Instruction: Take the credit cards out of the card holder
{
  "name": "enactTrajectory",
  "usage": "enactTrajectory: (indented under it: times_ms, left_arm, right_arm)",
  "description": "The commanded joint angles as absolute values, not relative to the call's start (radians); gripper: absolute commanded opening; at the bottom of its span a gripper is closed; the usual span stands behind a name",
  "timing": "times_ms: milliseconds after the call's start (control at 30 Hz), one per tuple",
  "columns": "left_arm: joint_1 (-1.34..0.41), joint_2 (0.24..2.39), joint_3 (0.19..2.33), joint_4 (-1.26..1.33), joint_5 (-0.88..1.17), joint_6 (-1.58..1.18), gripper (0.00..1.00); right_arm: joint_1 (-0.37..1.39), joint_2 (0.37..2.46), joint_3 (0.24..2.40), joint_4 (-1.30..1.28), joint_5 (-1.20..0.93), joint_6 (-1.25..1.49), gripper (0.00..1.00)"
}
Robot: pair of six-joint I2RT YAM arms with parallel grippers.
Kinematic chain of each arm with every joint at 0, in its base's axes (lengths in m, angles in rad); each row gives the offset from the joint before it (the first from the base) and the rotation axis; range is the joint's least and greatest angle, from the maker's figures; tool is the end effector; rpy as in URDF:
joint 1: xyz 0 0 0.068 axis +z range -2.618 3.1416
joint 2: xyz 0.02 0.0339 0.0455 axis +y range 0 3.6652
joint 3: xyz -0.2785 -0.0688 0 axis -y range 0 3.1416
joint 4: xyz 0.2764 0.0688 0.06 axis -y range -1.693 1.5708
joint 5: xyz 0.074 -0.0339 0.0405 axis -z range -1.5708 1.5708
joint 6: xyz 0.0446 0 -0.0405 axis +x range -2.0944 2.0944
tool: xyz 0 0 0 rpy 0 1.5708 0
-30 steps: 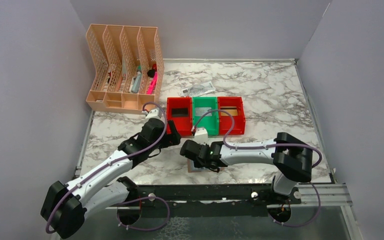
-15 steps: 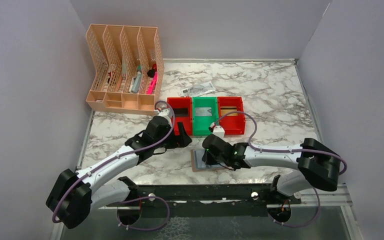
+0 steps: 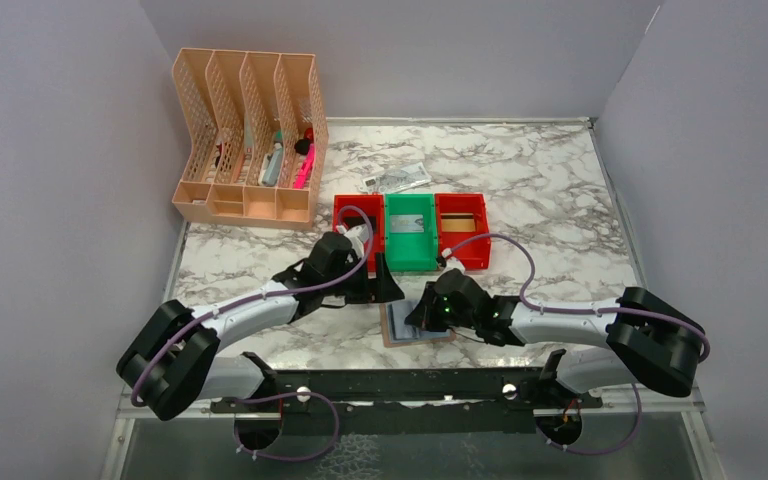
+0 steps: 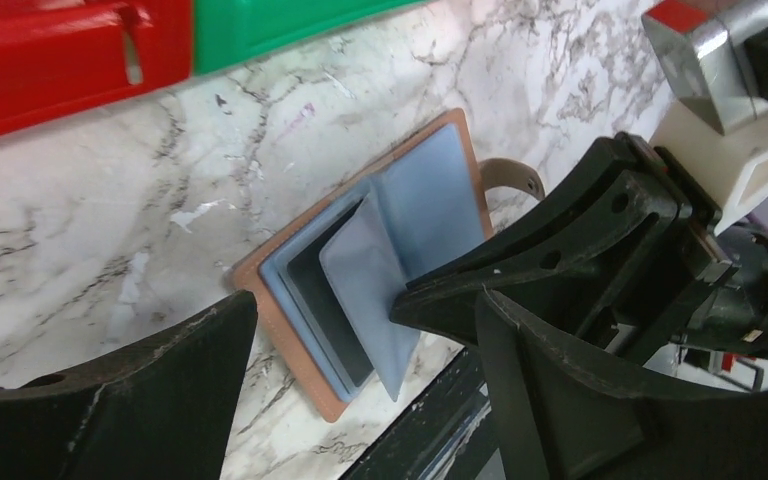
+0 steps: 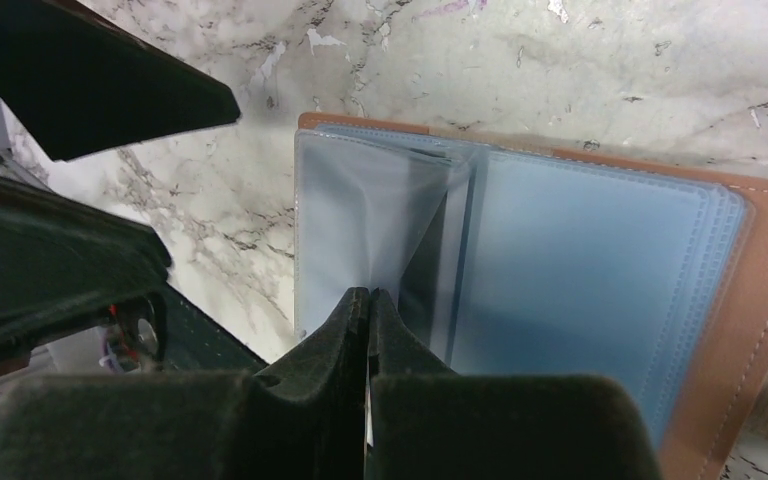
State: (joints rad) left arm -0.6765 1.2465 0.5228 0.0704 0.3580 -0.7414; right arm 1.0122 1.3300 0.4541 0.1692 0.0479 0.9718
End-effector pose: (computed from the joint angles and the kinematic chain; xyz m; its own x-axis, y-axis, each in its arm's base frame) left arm 0.2008 -0.1813 0.1691 -0.8921 -0.0949 -0.4418 0.2724 0.6671 -0.6933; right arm 0.1432 0.2251 0.1331 -0.8777 0.1523 -0.4545 -0.1825 0.7707 0.6106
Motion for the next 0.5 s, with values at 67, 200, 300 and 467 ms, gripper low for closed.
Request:
enactTrajectory:
  times_ms: [67,200,300,467]
  left_arm:
    - [-0.737,1.317,0.53,0.179,0.402,-0.786,0.8]
    - [-0.764,1.368,0.513,0.266,0.39,-0.85,0.73]
    - [-0.776,1.396,0.506,0.298,0.373,-0.893,0.62]
    - [-0.788,1.425,0.512,0.303,0.357,-0.908,0.47]
  right_arm:
    - [0.995,1.302,0.429,0.258,-0.001,1.001,0.05]
    - [0.993,1.298,0.423,0.259,-0.003,1.002,0.05]
    - [0.989,1.297,0.421,0.259,-0.002,1.003,0.05]
    - [0.986,1.3,0.411,0.266,-0.006,1.006,0.05]
